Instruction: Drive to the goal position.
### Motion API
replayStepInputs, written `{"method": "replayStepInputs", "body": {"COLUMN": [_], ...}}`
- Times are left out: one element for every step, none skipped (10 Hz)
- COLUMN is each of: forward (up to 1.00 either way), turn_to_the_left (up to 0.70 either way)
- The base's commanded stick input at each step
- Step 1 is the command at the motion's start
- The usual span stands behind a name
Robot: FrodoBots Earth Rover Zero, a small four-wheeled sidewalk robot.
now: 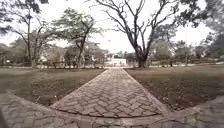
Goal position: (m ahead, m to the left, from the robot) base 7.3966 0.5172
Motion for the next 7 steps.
{"method": "replayStepInputs", "body": {"forward": [0.0,0.0,0.0,0.0,0.3,0.62,0.7], "turn_to_the_left": [0.0,0.0,0.0,0.0,0.0,0.0,0.0]}}
